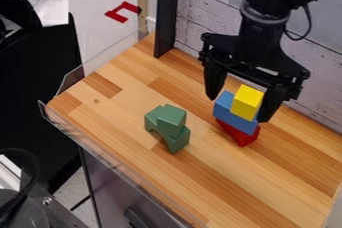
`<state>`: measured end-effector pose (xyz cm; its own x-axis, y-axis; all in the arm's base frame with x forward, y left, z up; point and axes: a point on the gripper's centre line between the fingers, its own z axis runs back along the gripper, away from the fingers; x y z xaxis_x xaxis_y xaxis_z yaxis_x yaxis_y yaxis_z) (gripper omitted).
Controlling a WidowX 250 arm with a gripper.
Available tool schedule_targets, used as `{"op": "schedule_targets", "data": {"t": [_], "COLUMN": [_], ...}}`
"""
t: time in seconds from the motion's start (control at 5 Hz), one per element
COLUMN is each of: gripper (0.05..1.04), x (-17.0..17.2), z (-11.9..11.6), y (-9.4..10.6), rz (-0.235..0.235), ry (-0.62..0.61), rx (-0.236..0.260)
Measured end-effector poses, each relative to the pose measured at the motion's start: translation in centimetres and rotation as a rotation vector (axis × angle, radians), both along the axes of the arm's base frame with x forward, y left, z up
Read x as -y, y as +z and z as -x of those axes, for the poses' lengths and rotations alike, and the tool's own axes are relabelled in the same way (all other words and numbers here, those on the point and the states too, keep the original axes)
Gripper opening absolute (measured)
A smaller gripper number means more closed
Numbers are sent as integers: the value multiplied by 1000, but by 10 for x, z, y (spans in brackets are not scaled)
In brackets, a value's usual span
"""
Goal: Put the yellow block the the right side of the table
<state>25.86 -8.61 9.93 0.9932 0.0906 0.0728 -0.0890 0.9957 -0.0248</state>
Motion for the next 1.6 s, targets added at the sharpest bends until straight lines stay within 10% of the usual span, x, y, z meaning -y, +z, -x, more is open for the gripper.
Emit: {"op": "schedule_targets", "data": {"t": [1.6], "gripper": [1000], "x": [-11], "z": [-45], "y": [-49], "rz": [79], "ry": [-13], "rx": [-108]}}
